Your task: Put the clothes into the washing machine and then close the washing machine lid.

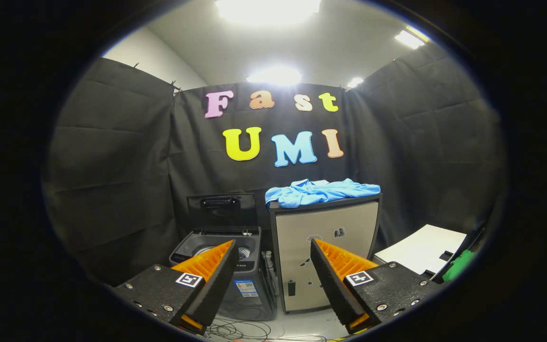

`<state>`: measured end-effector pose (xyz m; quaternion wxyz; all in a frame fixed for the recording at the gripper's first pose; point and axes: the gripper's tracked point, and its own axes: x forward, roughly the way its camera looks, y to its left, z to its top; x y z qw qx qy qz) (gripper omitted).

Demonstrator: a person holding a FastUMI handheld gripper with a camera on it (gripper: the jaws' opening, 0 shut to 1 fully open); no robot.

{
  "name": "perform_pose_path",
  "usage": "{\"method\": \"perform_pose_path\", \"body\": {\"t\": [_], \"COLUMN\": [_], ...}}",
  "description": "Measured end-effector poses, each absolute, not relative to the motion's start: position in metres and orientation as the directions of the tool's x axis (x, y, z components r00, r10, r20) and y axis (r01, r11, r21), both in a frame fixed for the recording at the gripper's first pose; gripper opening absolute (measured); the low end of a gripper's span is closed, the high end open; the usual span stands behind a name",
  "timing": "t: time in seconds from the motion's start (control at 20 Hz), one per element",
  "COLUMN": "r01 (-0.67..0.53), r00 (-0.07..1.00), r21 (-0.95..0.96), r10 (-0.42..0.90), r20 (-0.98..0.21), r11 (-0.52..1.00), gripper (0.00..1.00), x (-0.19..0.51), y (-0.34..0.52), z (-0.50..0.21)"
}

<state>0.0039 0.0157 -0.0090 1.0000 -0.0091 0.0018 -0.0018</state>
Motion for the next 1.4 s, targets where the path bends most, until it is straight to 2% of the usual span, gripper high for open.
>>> {"method": "perform_pose_path", "body": {"t": [0.65,0.95,1.2,1.4], "r01": [0.096,0.162,0.137,0.111], "r00": [0.995,0.983,0.990,0.991], "r21": [-0.055,-0.045,-0.045,-0.052], "r10": [-0.095,-0.157,-0.135,-0.114], "r20": [0.022,0.094,0.025,-0.070], "r11": [0.994,0.986,0.990,0.992], "gripper": [0.94,0.94,0.94,0.94], "x": [0.041,0.132,0.211,0.270], "y": [-0.016,-0.071,-0.097,-0.113], "z": [0.018,0.101,0.137,0.130]}}
